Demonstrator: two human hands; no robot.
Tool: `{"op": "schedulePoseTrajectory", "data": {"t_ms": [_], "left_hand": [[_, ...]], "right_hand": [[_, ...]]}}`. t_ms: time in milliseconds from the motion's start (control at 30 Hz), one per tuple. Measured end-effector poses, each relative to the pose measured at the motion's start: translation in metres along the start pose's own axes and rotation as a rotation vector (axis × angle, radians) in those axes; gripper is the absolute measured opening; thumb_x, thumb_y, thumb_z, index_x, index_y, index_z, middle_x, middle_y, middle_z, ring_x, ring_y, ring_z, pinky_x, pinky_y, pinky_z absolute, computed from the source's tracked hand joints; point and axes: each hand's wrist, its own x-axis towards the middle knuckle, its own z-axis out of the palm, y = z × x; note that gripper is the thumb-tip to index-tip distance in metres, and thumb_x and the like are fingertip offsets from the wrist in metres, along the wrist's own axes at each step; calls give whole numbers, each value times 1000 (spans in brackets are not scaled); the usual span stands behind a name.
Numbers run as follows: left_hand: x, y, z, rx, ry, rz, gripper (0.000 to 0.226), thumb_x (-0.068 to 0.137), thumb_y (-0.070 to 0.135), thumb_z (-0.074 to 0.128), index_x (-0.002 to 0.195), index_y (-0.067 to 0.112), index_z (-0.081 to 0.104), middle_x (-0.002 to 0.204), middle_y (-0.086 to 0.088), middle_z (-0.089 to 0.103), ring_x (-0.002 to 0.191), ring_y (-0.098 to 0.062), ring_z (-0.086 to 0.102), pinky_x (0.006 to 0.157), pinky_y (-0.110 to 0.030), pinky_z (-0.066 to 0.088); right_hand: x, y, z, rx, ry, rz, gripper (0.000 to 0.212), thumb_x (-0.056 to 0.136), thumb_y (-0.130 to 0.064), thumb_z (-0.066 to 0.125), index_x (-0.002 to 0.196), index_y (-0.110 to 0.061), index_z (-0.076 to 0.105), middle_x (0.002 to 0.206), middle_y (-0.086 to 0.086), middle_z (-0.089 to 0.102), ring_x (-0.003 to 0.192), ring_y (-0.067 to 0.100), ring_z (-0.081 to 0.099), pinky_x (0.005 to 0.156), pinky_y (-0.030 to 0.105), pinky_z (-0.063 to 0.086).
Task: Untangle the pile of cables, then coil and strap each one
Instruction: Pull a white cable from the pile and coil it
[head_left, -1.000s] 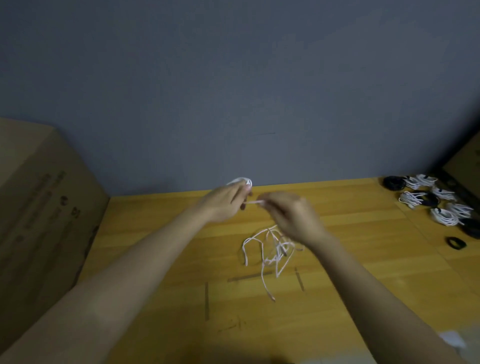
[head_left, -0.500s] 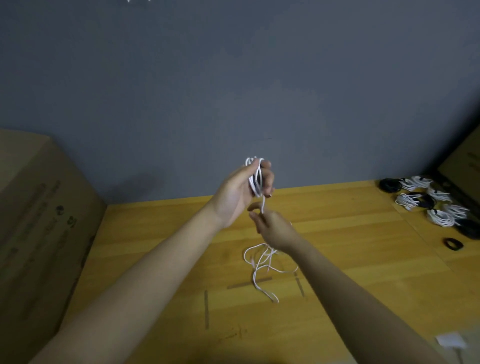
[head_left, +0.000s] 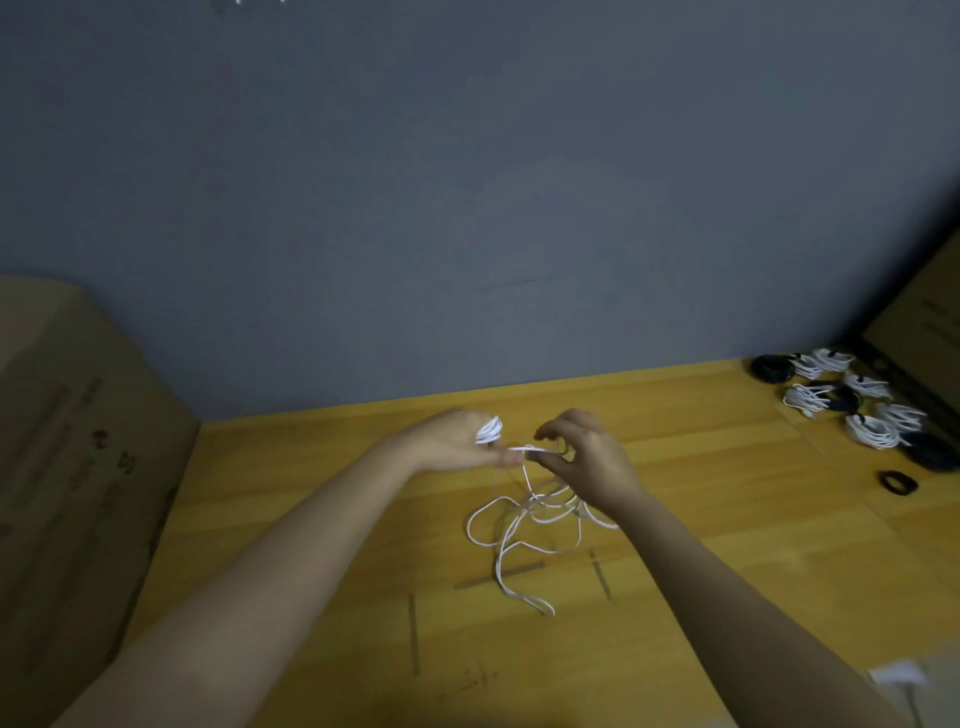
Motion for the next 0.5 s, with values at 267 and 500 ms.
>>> {"op": "schedulePoseTrajectory", "data": {"t_ms": [267, 500], "left_hand": [[-2, -18, -17, -176, 236, -22, 27, 87, 43, 65, 71, 20, 66, 70, -4, 63, 65, -15, 56, 61, -30, 38], [5, -13, -20, -268, 342, 3, 36, 89, 43, 62, 69, 15, 53, 56, 8, 46, 53, -8, 41, 57, -31, 30]], "right_hand": [[0, 20, 3, 136, -71, 244, 8, 90, -15, 64, 93, -14, 72, 80, -2, 68, 70, 13, 67, 70, 31, 52], [10, -7, 32, 263, -119, 204, 18, 89, -30, 65, 105, -23, 69, 93, -5, 63, 70, 7, 59, 71, 26, 48]]}}
